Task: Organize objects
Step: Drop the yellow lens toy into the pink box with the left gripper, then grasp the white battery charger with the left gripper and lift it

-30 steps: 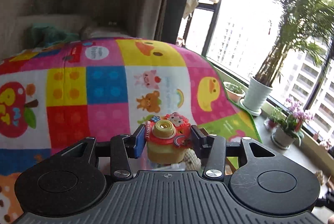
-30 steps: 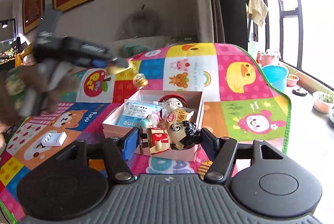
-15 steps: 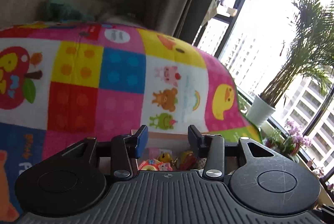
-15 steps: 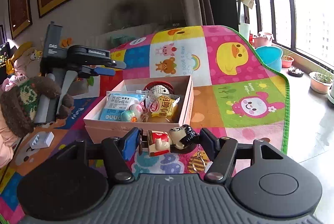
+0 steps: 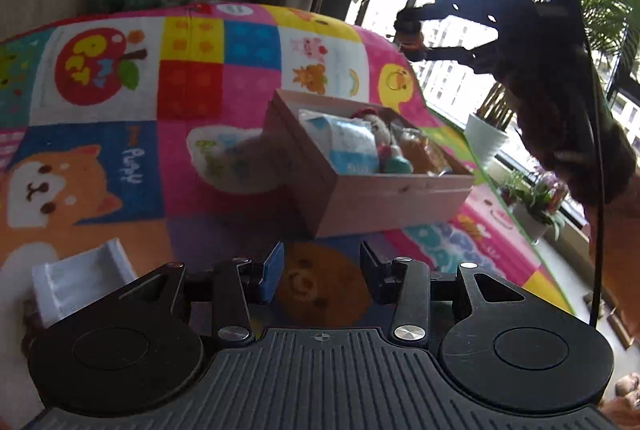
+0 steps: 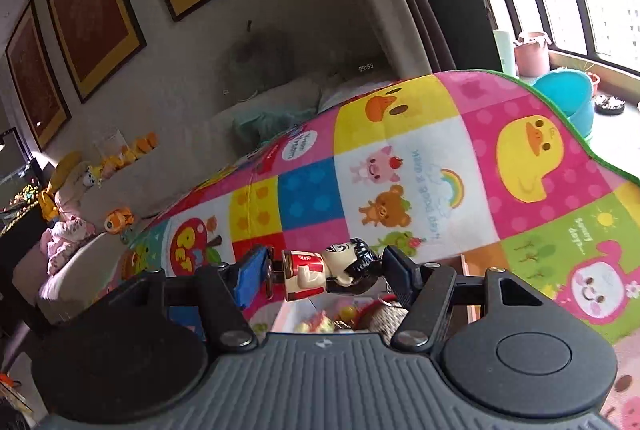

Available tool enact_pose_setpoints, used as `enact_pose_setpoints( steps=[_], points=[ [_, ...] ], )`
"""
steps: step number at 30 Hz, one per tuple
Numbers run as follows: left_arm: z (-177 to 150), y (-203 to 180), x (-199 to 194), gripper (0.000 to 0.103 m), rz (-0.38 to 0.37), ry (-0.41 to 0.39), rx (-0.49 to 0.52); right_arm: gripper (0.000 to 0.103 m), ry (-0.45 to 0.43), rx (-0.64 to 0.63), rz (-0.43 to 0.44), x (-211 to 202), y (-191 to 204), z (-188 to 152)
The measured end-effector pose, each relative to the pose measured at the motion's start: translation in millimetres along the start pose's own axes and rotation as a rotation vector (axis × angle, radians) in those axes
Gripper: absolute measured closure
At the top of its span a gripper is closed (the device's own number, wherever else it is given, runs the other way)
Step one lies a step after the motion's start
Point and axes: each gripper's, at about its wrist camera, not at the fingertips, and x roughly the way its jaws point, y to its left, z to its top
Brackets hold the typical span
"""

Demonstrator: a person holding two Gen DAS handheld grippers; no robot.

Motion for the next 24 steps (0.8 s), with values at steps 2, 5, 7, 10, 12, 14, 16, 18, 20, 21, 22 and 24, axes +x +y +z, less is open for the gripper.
enact_pose_setpoints(
  steps=[2, 5, 7, 10, 12, 14, 16, 18, 20, 21, 22, 24],
  points=[
    [-6.0, 8.3, -9.2, 0.057, 0.038, 0.000, 0.012, 0.024, 0.035, 0.020, -0.014, 24.2, 5.7, 6.4],
    [-6.6, 34.1, -27.3, 0.057, 0.090, -0.039, -0.026, 0.024, 0.039, -0.016, -0.045, 31.2, 14.9, -0.7],
    [-4.4, 58.0, -38.9, 0.057, 0.142, -0.077, -0.082, 0.022, 0.042, -0.057, -0.049, 20.2, 18.9, -14.3],
    [0.8, 97.9, -49.5, 0.057, 0.221, -0.135, -0.192, 0.016, 0.045, -0.153, -0.063, -5.8, 24.1, -43.8],
    [2.6, 124.8, -51.6, 0.057, 0.261, -0.152, -0.266, 0.012, 0.057, -0.234, -0.083, -22.6, 27.0, -67.8],
    [2.6, 146.7, -51.0, 0.057, 0.295, -0.157, -0.337, 0.004, 0.068, -0.295, -0.101, -39.5, 28.1, -92.3],
    [0.1, 163.5, -47.9, 0.057, 0.272, -0.150, -0.402, 0.002, 0.094, -0.313, -0.094, -54.5, 25.3, -117.4],
    [-3.5, 173.2, -40.7, 0.057, 0.217, -0.126, -0.468, 0.002, 0.141, -0.294, -0.080, -62.5, 19.4, -139.8],
    [-6.7, 173.8, -32.6, 0.057, 0.151, -0.101, -0.490, 0.002, 0.182, -0.264, -0.080, -66.3, 11.8, -157.8],
    [-8.2, 171.0, -28.3, 0.057, 0.133, -0.083, -0.493, 0.002, 0.198, -0.247, -0.087, -67.1, 7.3, -165.7],
    [-9.4, 167.3, -24.6, 0.057, 0.126, -0.068, -0.491, 0.002, 0.207, -0.229, -0.095, -68.2, 2.3, -171.8],
    [-11.2, 156.3, -18.5, 0.057, 0.094, -0.040, -0.484, 0.002, 0.217, -0.192, -0.108, -68.8, -7.3, -178.1]
  ],
)
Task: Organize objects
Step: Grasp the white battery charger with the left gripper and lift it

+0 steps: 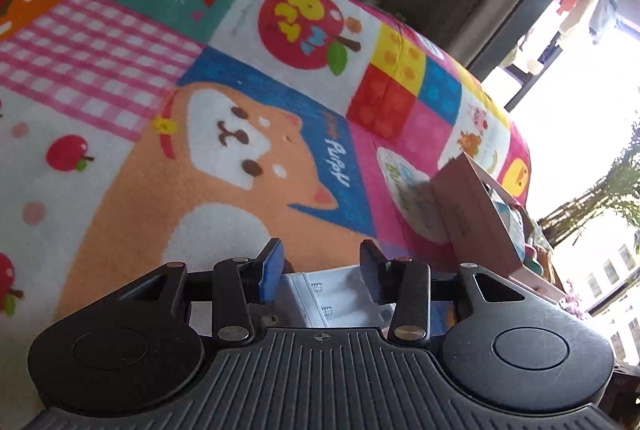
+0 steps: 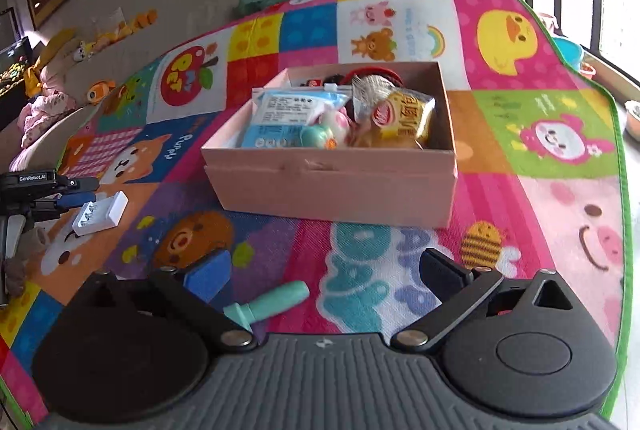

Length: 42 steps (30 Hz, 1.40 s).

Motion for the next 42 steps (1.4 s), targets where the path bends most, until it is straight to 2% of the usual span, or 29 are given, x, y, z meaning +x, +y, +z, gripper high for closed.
enact_pose_setpoints(
  steps=[4, 8, 12, 14, 16, 21, 23, 25, 27, 31, 34, 36, 38, 42],
  points=[
    [-25.4, -32.7, 7.2, 0.057, -0.081, 0.089, 0.051, 0.002, 0.005, 0.047, -0.022, 2.5, -12.6, -6.7],
    [-55.0, -84.2, 13.0, 0.057, -0.152, 0.185, 0.233, 0.002, 0.016, 0.079, -0.019, 7.0, -20.2, -13.6],
    [-83.4, -136.8, 19.0, 0.057, -0.105, 0.231, 0.463, 0.000, 0.019, 0.091, -0.006, 10.1, -23.8, -20.1],
    [-92.6, -154.4, 26.6, 0.057, -0.060, 0.239, 0.521, 0.000, 0.018, 0.089, 0.001, 10.3, -22.9, -20.4],
    [-93.0, -164.7, 35.2, 0.057, -0.042, 0.241, 0.517, 0.000, 0.017, 0.088, 0.003, 10.9, -23.1, -20.0],
    [-73.5, -175.3, 60.0, 0.058, -0.059, 0.239, 0.344, 0.000, 0.011, 0.073, 0.012, 11.3, -20.9, -22.1],
    [-67.8, -183.4, 71.3, 0.058, -0.047, 0.235, 0.330, 0.000, 0.008, 0.057, 0.011, 10.7, -17.7, -23.1],
    [-67.2, -193.6, 83.4, 0.057, -0.025, 0.246, 0.343, 0.000, 0.009, 0.039, -0.002, 11.2, -13.4, -24.1],
    [-70.9, -202.5, 97.9, 0.057, -0.008, 0.291, 0.368, 0.000, 0.006, 0.020, -0.005, 10.9, -9.9, -24.9],
    [-81.5, -226.7, 107.0, 0.057, 0.059, 0.291, 0.503, 0.000, -0.017, -0.007, 0.009, 6.0, -5.8, -27.4],
    [-84.2, -239.7, 113.1, 0.057, 0.087, 0.313, 0.558, 0.000, -0.003, -0.026, 0.025, 7.5, -3.1, -27.9],
    [-84.8, -247.4, 117.8, 0.057, 0.071, 0.346, 0.575, 0.000, 0.011, -0.043, 0.033, 9.8, -0.4, -28.0],
    [-81.6, -250.2, 122.3, 0.057, 0.023, 0.387, 0.543, 0.000, 0.009, -0.056, 0.043, 9.1, 1.3, -28.8],
    [-72.7, -244.9, 133.2, 0.057, -0.075, 0.470, 0.363, 0.000, 0.008, -0.057, 0.051, 8.4, 1.3, -29.2]
  ],
)
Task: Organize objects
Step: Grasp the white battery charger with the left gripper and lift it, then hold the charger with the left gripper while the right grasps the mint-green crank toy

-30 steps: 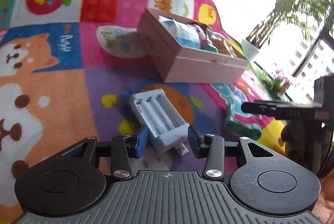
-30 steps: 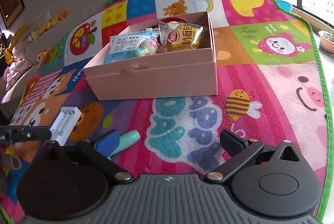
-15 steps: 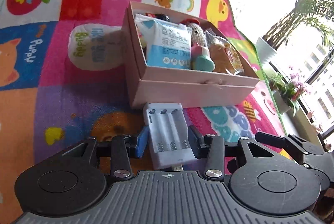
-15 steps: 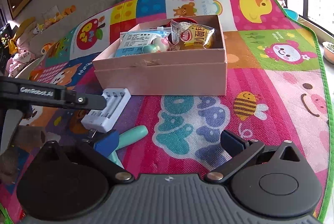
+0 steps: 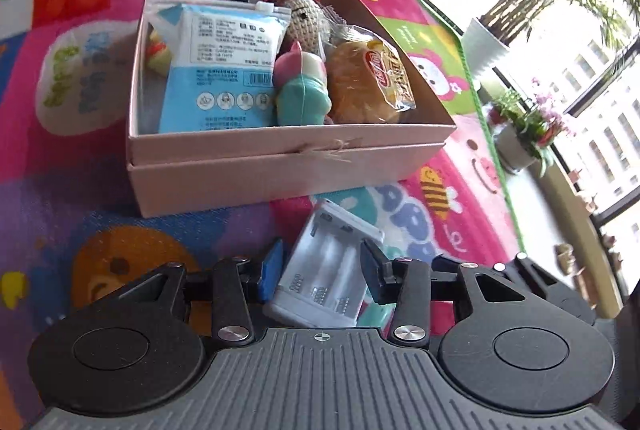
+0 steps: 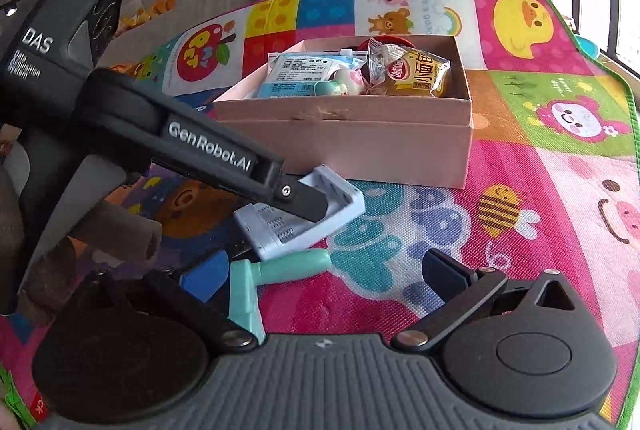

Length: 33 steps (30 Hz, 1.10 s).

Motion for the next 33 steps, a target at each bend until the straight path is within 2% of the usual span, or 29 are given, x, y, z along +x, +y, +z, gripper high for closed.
enact_pose_setpoints(
  steps=[2, 6, 9, 10, 14, 21, 24, 28, 31, 33],
  points=[
    [0.1, -5.2, 3.5, 0.057, 0.006, 0.003, 0.007, 0.000, 0.004, -0.001, 0.002, 0.8, 0.4, 0.0],
    [-5.4, -30.0, 8.3, 0.056, 0.092, 0.004, 0.173, 0.002, -0.005, -0.027, 0.013, -0.5, 5.3, -1.8],
    [-14.0, -41.0, 9.5, 0.055, 0.127, -0.003, 0.298, 0.005, -0.011, -0.045, 0.030, -2.9, 8.2, -3.3],
    [-15.8, -42.3, 9.1, 0.055, 0.130, -0.006, 0.313, 0.005, -0.011, -0.049, 0.031, -3.4, 8.8, -3.4],
    [-14.8, -48.3, 12.0, 0.046, 0.129, 0.018, 0.342, 0.005, 0.007, -0.065, 0.039, -1.3, 11.3, -2.9],
    [-13.8, -47.0, 14.4, 0.044, 0.106, 0.029, 0.353, 0.005, 0.011, -0.076, 0.048, -0.9, 11.8, -2.9],
    [-14.3, -43.5, 12.8, 0.045, 0.089, 0.021, 0.344, 0.005, 0.011, -0.082, 0.064, -1.6, 12.5, -3.7],
    [-14.5, -32.5, 7.6, 0.051, 0.062, 0.008, 0.316, 0.005, 0.025, -0.116, 0.131, -3.4, 15.1, -4.7],
    [-16.9, -19.4, -0.8, 0.058, 0.024, 0.004, 0.295, 0.005, 0.043, -0.158, 0.175, -2.6, 20.6, -4.5],
    [-19.6, -12.0, -7.3, 0.058, -0.015, 0.019, 0.310, 0.004, 0.076, -0.184, 0.204, 2.3, 25.3, -3.3]
  ],
)
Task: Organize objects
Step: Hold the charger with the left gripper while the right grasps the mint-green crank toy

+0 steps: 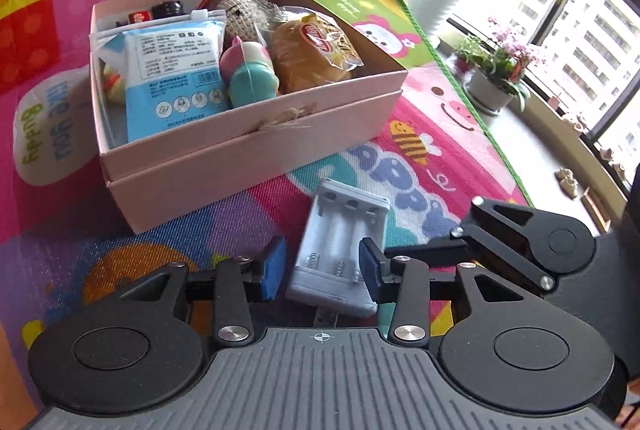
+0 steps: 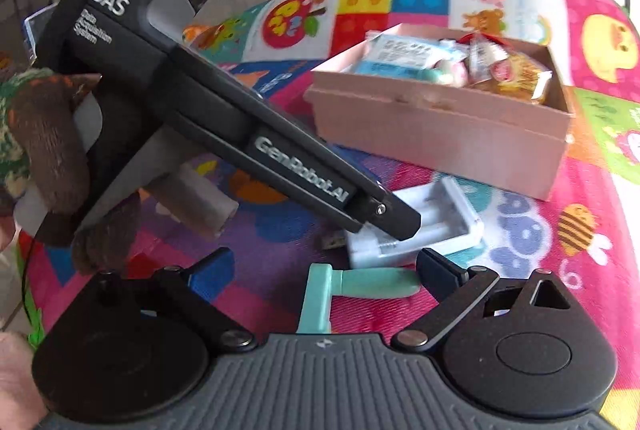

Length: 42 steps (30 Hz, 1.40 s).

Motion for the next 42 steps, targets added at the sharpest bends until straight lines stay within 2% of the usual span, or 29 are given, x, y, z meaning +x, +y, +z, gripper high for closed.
enact_pose_setpoints(
  steps=[4, 10, 12, 15, 18, 21, 22, 23, 27, 33, 36, 40, 41, 42],
  points=[
    [-9.2, 16.5, -12.6, 0.052, -0.025, 0.007, -0.007, 0.000, 0.028, -0.052, 0.045, 13.8, 8.5, 10.3],
    [-10.5, 30.2, -16.1, 0.052, -0.025, -0.012, -0.070, 0.000, 0.040, -0.110, 0.059, 26.4, 21.1, 17.7],
    [-10.0, 25.3, -15.1, 0.052, -0.002, -0.013, -0.059, 0.000, 0.039, -0.121, 0.048, 20.4, 20.5, 14.3],
    [-9.7, 13.6, -11.4, 0.048, 0.047, -0.018, -0.025, 0.000, 0.018, -0.144, -0.028, 2.1, 17.7, 1.8],
    [-9.2, 2.7, -7.4, 0.043, 0.082, -0.014, 0.007, 0.000, 0.014, -0.082, -0.058, -20.0, 6.1, -11.9],
    [-13.5, -19.5, 0.1, 0.045, 0.181, -0.006, 0.130, 0.000, 0.000, -0.023, -0.078, -38.2, -2.1, -22.6],
    [-15.9, -26.7, 2.5, 0.042, 0.216, -0.013, 0.167, 0.000, -0.007, -0.010, -0.080, -41.8, -4.3, -25.3],
    [-16.5, -30.9, 3.8, 0.042, 0.236, -0.021, 0.178, 0.000, -0.012, -0.002, -0.081, -43.6, -5.5, -27.2],
    [-15.3, -22.4, 4.8, 0.042, 0.223, -0.039, 0.126, 0.000, -0.013, 0.010, -0.094, -40.2, -7.9, -26.9],
    [-27.5, -17.9, -3.4, 0.049, 0.233, -0.089, 0.106, 0.000, -0.005, -0.028, -0.096, -37.3, 2.8, -26.2],
    [-38.6, -7.5, -15.9, 0.049, 0.252, -0.096, 0.069, 0.000, -0.021, -0.115, -0.203, -40.0, 8.8, -27.4],
    [-60.2, 8.8, -34.0, 0.049, 0.295, -0.134, -0.018, 0.000, -0.046, -0.185, -0.433, -43.7, 2.3, -25.1],
    [-65.5, 12.3, -38.0, 0.049, 0.288, -0.154, -0.040, 0.000, -0.051, -0.165, -0.435, -46.3, -1.0, -23.5],
    [-70.3, 14.2, -41.5, 0.049, 0.280, -0.172, -0.059, 0.000, -0.058, -0.122, -0.401, -50.5, -5.3, -20.8]
  ],
)
